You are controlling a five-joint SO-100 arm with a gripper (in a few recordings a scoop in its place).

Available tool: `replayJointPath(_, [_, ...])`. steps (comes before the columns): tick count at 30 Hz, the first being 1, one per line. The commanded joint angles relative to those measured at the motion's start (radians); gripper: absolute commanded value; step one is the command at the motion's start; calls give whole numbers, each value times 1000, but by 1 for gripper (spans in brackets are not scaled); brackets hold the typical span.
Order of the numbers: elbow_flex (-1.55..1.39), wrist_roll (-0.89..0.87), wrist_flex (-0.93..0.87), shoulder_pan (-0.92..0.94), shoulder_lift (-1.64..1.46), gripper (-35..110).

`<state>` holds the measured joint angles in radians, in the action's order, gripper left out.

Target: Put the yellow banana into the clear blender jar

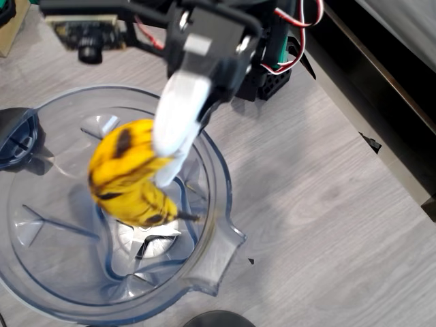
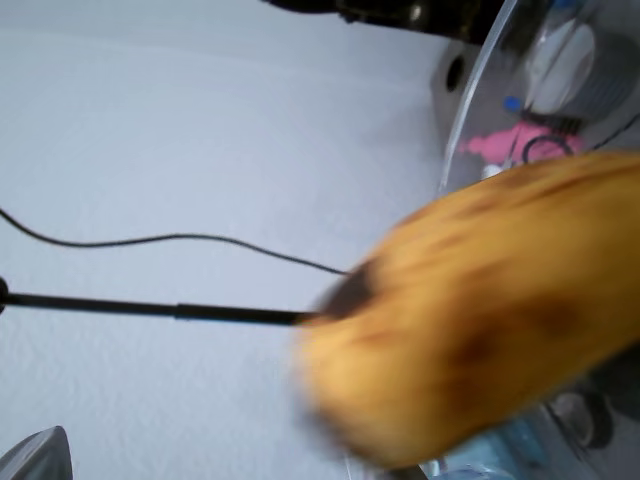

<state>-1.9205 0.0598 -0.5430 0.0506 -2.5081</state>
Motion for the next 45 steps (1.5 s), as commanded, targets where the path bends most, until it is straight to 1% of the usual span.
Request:
replayJointPath(1, [6,9,23,9,-20,33])
replayJointPath(3, [6,11,31,12,-8,35])
replayJointPath(8, [15,11,49,18,26,35])
replayJointPath(11, [25,5,21,20,20,35])
replayJointPath(13, [72,2,-64,12,26,35])
replayJointPath(17, [238,-21,-308,-25,84,35])
replayJointPath(21, [259,-54,-380,-64,52,35])
replayJointPath(31, [227,-104,-704,-138,-78,35])
replayJointPath(33, [196,-107,-747,-158,-101,35])
replayJointPath(39, [-51,-127,-727,-212,-236,35])
replayJointPath(45, [-302,-129,-658,-212,-360,35])
